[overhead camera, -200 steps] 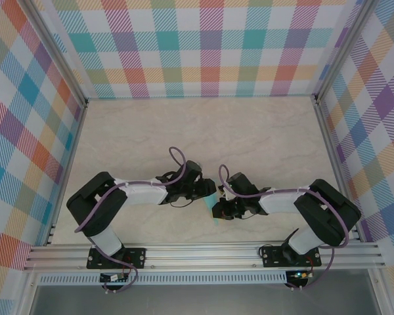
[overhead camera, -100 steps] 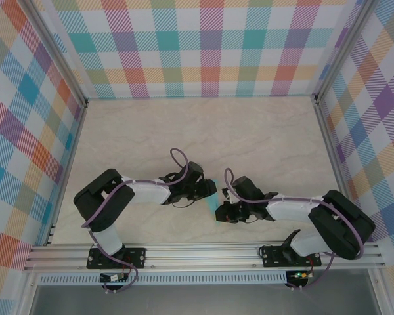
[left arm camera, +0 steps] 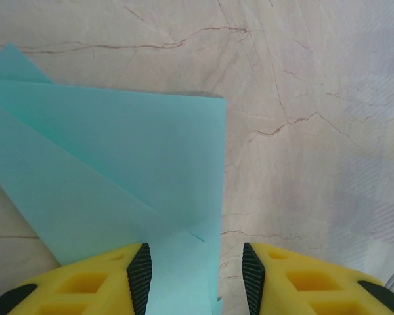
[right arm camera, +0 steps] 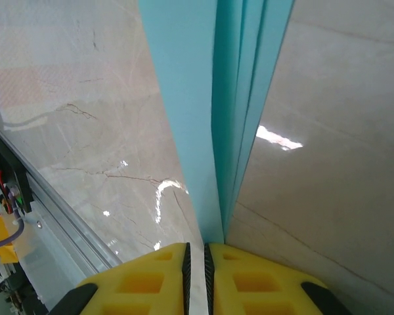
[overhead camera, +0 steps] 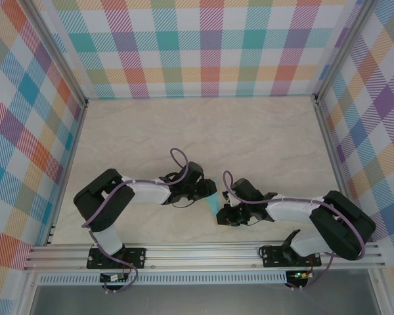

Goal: Fold a paper plane with a square sheet of paper (pick it up from the middle)
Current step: Fold the wing for the fifth time at the center of the table.

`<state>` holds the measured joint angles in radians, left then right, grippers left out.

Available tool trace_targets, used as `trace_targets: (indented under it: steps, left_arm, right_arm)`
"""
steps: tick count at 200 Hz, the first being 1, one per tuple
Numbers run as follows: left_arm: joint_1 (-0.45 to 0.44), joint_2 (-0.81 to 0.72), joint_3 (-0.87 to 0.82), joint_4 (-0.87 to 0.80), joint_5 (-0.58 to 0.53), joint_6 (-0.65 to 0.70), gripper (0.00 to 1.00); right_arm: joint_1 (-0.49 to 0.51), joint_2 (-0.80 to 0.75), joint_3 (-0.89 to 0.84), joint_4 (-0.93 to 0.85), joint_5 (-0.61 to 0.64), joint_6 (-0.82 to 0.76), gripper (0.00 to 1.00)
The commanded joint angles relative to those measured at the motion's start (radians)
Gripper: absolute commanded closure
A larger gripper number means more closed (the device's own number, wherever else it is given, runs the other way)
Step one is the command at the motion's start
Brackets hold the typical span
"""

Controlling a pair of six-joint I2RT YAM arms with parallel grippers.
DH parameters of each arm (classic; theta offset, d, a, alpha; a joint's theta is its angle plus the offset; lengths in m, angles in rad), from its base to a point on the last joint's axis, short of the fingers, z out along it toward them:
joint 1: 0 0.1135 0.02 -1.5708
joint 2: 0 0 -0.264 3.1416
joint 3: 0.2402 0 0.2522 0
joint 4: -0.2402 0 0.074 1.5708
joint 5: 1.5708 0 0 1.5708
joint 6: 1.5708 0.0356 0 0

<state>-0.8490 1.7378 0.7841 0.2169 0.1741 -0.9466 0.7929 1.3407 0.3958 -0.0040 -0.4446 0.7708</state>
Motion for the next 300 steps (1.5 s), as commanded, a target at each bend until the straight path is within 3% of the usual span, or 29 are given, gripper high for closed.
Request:
trace_targets:
  steps: [1, 80, 152, 175, 222, 261, 276, 300]
  left_arm:
    - [-0.007, 0.038, 0.005, -0.032, -0.019, 0.012, 0.56]
    - [-0.019, 0.129, 0.076, -0.035, 0.030, 0.005, 0.56]
    - [-0.019, 0.129, 0.090, -0.057, 0.019, 0.006, 0.56]
    - [-0.019, 0.131, 0.090, -0.065, 0.020, 0.014, 0.56]
    - [-0.021, 0.084, 0.070, -0.097, -0.001, 0.036, 0.56]
    - [-0.019, 0.008, 0.065, -0.103, -0.002, 0.048, 0.52]
    - [-0.030, -0.023, 0.100, -0.155, -0.021, 0.067, 0.48]
    - [-0.072, -0.061, 0.216, -0.370, -0.140, 0.133, 0.44]
  right_arm:
    - [0.005, -0.082, 0.026, -0.092, 0.050, 0.033, 0.82]
    - [0.002, -0.389, 0.066, -0.330, 0.172, 0.033, 0.68]
    - [-0.051, -0.394, 0.106, -0.416, 0.165, -0.014, 0.66]
    - [-0.060, -0.386, 0.103, -0.442, 0.219, -0.002, 0.64]
    - [-0.092, -0.448, 0.024, -0.477, 0.328, 0.042, 0.52]
    - [-0.123, -0.674, -0.113, -0.454, 0.303, 0.097, 0.43]
    - [-0.140, -0.759, -0.150, -0.456, 0.283, 0.109, 0.40]
    - [-0.159, -0.827, -0.158, -0.484, 0.256, 0.095, 0.37]
